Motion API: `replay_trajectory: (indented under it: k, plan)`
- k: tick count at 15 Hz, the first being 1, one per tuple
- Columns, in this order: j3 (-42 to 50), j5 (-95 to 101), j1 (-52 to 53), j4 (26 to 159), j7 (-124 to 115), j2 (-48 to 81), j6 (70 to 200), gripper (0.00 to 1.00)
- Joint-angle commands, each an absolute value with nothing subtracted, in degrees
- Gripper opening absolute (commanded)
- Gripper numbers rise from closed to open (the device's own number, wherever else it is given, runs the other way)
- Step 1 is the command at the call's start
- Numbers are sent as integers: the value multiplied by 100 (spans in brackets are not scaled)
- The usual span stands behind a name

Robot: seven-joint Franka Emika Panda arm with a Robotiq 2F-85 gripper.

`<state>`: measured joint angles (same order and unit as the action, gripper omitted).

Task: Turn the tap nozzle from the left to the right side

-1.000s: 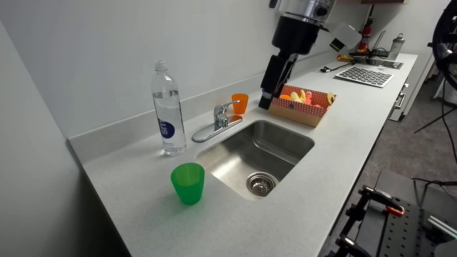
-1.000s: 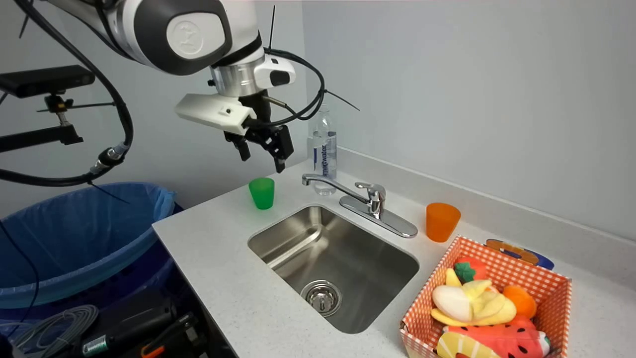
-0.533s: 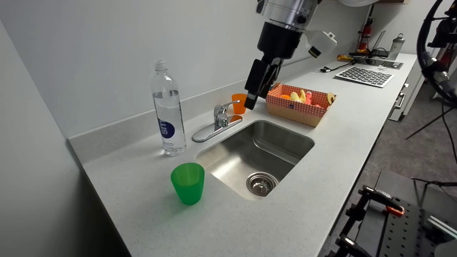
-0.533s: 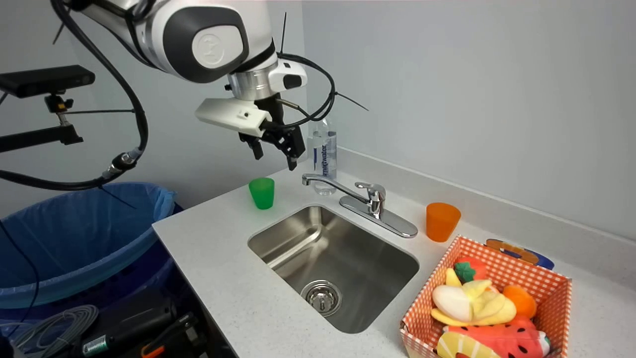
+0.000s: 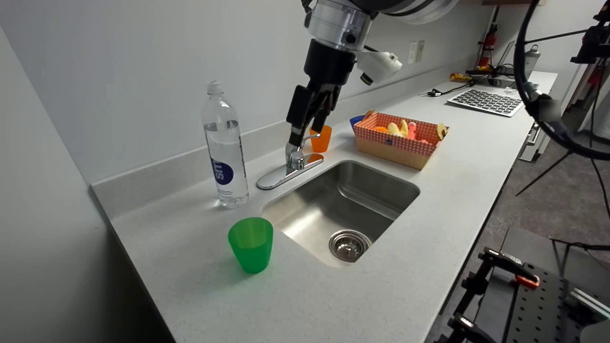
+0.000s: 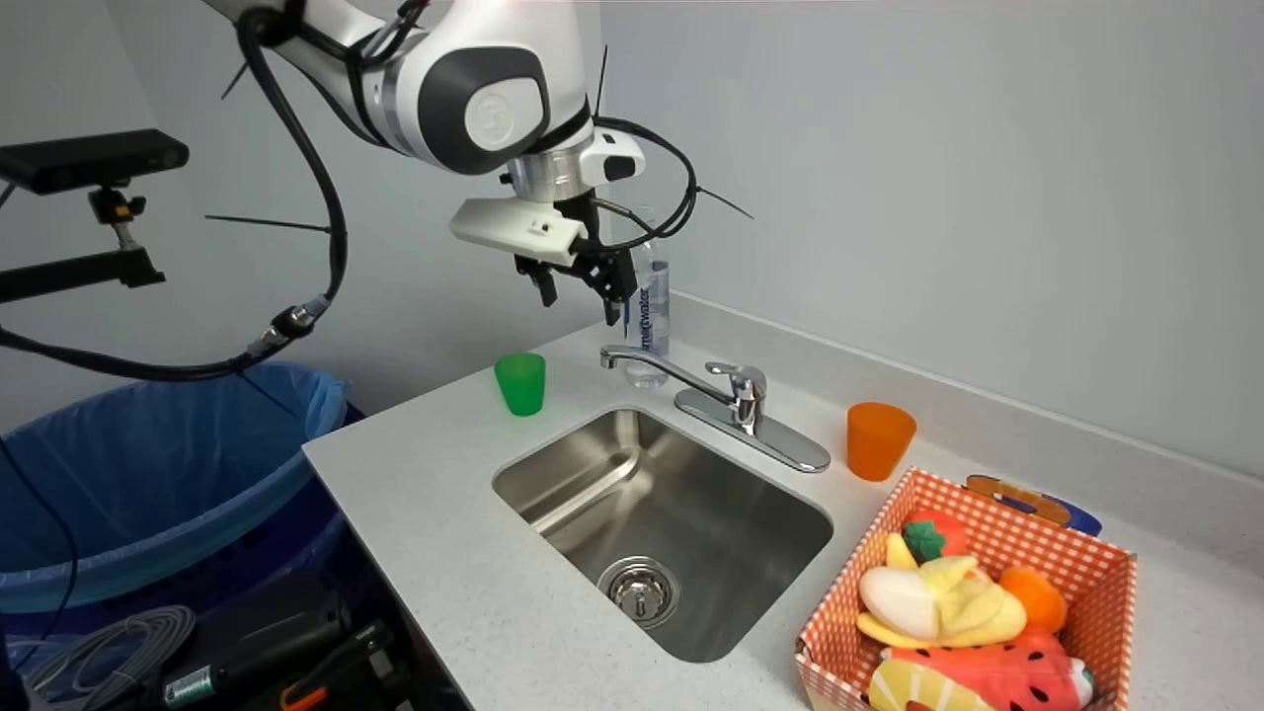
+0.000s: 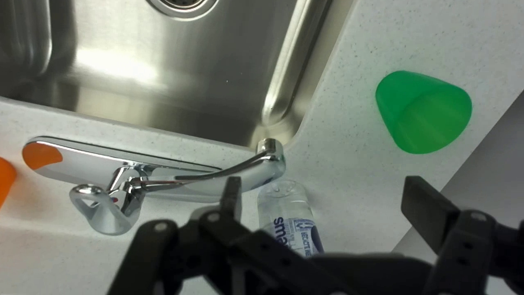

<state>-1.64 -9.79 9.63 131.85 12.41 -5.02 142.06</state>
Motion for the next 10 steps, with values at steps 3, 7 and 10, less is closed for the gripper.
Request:
replay_trajectory:
  k: [3, 7, 10]
  plan:
    - [-195, -1199, 677, 12250, 1561, 236, 14228, 100]
    - [-200, -1091, 482, 11969, 1215, 445, 14284, 100]
    - [-210, -1039, 406, 11848, 902, 535, 14277, 100]
